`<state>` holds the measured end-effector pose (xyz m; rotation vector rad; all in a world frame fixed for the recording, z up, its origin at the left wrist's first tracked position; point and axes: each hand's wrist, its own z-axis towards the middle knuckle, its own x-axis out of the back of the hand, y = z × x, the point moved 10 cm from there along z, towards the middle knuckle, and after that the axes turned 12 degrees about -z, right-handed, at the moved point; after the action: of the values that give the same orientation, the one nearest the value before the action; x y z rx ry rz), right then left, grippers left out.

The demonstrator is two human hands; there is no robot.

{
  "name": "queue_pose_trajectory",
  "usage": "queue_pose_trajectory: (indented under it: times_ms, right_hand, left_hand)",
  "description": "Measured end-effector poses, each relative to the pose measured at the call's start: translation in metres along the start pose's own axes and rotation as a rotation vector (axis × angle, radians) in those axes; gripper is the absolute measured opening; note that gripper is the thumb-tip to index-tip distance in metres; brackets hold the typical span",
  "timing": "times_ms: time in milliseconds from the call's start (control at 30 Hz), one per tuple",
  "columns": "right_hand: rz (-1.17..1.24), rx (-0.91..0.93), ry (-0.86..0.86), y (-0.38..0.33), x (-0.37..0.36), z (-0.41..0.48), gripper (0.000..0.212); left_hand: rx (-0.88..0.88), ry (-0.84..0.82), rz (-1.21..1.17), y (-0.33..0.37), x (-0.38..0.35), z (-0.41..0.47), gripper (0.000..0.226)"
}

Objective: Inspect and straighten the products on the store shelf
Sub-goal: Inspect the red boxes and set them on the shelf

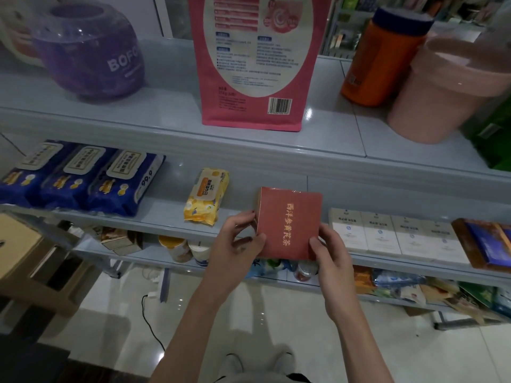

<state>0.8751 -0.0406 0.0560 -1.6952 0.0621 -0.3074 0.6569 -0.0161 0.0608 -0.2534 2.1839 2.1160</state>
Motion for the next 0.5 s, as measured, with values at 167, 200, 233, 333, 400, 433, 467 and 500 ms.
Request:
queue_pose_trajectory:
  times_ms: [167,200,233,333,400,433,467,500]
  right_hand:
    - [0.014,0.022,-0.003,-0.002,-0.001,0.000,0.030]
    - [0.010,0.035,-0.009,-0.003,-0.002,0.000,0.030]
    - [0.006,0.048,-0.013,-0.004,-0.003,0.000,0.031]
    - [-0.046,0.089,-0.024,-0.004,-0.005,0.000,0.033]
    - [-0.086,0.107,-0.032,-0.007,-0.007,-0.001,0.038]
    - [-0.110,0.119,-0.035,-0.010,-0.008,-0.002,0.040]
    - [-0.138,0.132,-0.041,-0.013,-0.010,-0.002,0.042]
    - [-0.158,0.140,-0.050,-0.015,-0.012,-0.003,0.044]
  left_hand:
    - [0.012,0.004,-0.036,0.002,-0.001,-0.001,0.040]
    - [0.023,0.012,-0.059,0.002,-0.001,-0.002,0.045]
    - [0.038,0.020,-0.082,0.002,-0.001,-0.002,0.050]
    - [0.086,0.036,-0.141,-0.001,-0.003,-0.004,0.045]
    - [0.099,0.052,-0.165,-0.001,-0.001,-0.005,0.037]
    - [0.099,0.062,-0.169,-0.002,0.000,-0.005,0.034]
    - [0.099,0.074,-0.172,-0.003,0.002,-0.004,0.032]
    - [0.097,0.087,-0.173,-0.004,0.004,-0.003,0.031]
